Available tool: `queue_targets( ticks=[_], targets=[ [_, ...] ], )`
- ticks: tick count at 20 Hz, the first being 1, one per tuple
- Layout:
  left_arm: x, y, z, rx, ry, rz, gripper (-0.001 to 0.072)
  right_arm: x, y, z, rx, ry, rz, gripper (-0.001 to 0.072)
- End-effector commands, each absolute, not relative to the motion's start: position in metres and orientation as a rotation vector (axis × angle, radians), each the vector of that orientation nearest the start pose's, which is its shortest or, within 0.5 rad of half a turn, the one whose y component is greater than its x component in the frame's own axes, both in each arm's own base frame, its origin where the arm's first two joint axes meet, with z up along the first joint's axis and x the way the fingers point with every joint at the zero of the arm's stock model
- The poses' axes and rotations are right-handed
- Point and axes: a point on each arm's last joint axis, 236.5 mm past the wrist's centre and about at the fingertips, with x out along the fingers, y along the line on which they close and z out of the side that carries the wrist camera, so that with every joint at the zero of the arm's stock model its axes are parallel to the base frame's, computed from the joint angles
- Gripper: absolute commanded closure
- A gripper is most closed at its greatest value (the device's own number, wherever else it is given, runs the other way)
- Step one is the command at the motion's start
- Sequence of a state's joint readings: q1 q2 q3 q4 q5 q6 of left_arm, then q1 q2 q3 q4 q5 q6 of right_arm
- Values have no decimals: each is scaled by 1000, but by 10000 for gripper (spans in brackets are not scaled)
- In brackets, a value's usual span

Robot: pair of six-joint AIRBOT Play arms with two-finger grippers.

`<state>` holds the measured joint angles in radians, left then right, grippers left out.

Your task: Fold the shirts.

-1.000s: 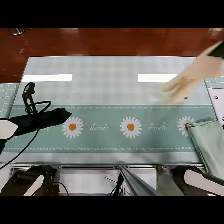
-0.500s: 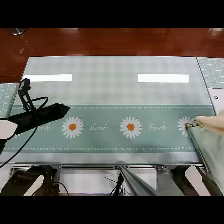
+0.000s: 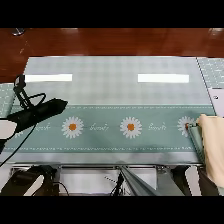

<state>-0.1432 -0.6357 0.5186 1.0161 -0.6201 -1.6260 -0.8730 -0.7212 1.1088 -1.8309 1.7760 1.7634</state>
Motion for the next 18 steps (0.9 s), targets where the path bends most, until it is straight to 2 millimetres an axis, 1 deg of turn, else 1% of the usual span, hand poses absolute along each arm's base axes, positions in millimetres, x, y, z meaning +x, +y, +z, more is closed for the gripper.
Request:
queue_targets(
  ticks=[1,2,3,4,5,6,7,8,9,10,11,12,13,14,15,16,18],
  targets=[
    [341,-109,94,-600,603,-230,689,185,-143,118,723,1135,-674,700],
    [349,-113,108,-582,591,-248,689,237,-117,130,752,1025,-463,690],
    [356,-121,127,-532,597,-293,689,285,-87,151,785,908,-279,690],
    [361,-133,150,-475,609,-353,690,328,-55,178,776,788,-110,690],
    [365,-145,174,-423,608,-413,689,360,-23,201,695,707,18,690],
    [369,-160,201,-370,587,-475,689,379,6,208,570,688,103,690],
    [372,-173,223,-332,554,-523,689,393,37,200,444,718,155,690],
    [374,-188,236,-312,535,-564,689,400,67,181,333,778,190,690],
    [374,-201,235,-297,545,-592,689,404,93,153,224,850,205,690],
    [371,-212,216,-238,591,-608,689,404,109,123,123,923,207,690],
    [366,-216,180,-131,682,-602,689,403,118,91,39,1011,195,690],
    [361,-211,140,-67,788,-564,689,400,119,63,-3,1093,177,692],
    [359,-202,103,-37,885,-509,688,398,114,38,-24,1173,156,691],
    [358,-190,72,-19,963,-454,689,395,104,22,-31,1232,127,692],
    [358,-181,52,0,1007,-425,689,391,93,11,-16,1282,93,691],
    [359,-175,41,5,1039,-406,688,387,84,6,12,1318,58,690],
    [363,-168,32,-3,1062,-386,688,386,71,5,52,1335,10,691]
  ],
)
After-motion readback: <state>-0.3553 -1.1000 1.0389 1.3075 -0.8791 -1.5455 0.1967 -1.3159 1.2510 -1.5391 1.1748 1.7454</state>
